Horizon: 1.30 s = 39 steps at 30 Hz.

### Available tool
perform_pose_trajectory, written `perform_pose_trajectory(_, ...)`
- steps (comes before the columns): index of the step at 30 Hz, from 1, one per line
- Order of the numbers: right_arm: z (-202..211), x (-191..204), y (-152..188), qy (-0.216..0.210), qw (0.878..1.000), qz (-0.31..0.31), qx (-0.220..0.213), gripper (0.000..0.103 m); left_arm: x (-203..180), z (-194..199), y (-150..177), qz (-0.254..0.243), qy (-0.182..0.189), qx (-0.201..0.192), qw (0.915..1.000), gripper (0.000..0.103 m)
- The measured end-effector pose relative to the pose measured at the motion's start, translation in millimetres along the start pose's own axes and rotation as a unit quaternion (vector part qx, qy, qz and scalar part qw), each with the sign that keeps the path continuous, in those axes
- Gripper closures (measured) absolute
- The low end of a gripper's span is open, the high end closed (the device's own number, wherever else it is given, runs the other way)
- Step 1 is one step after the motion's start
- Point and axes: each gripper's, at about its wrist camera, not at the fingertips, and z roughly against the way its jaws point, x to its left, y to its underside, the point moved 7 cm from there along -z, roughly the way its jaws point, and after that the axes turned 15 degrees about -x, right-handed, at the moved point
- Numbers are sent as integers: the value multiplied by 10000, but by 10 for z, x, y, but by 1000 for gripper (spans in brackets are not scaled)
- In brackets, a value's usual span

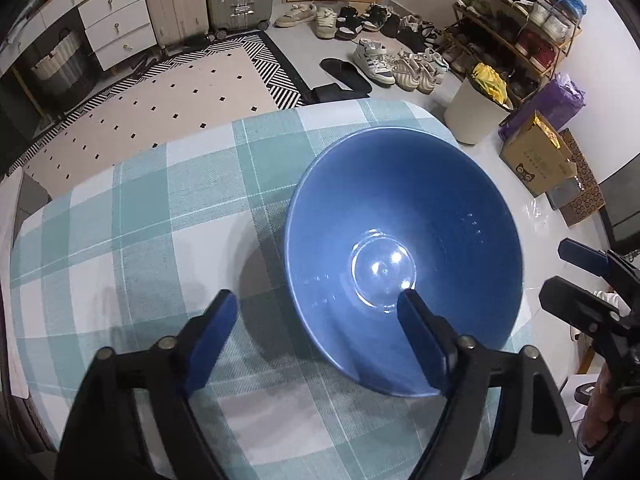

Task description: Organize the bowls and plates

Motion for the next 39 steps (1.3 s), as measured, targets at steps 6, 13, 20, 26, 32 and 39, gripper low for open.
perform_pose_trajectory(6, -209, 4, 33, -77, 9998, 37, 170, 23, -42, -100, 35, 6, 250, 223, 9994, 66)
perform_pose_trajectory(13, -348, -20, 52, -44, 9996, -16, 282, 39, -43, -139, 35, -10, 282, 277, 9992, 86)
perform_pose_trajectory(20, -416, -33, 80, 1, 9992, -104, 396, 60, -35, -132, 65, -6, 330, 283, 9991, 91)
perform_pose_trajectory(26, -446, -15, 129, 64, 9989, 52, 463, 78, -58, -119, 93, -126, 250, 324, 9991, 91)
perform_pose_trajectory(32, -439, 68, 193, 137, 9979, 327, 541, 89, -49, -104, 136, -85, 224, 410, 9989, 91)
perform_pose_trajectory(39, -271, 134, 233, 140, 9976, 448, 513, 89, -81, 36, 242, -75, 188, 439, 9988, 90)
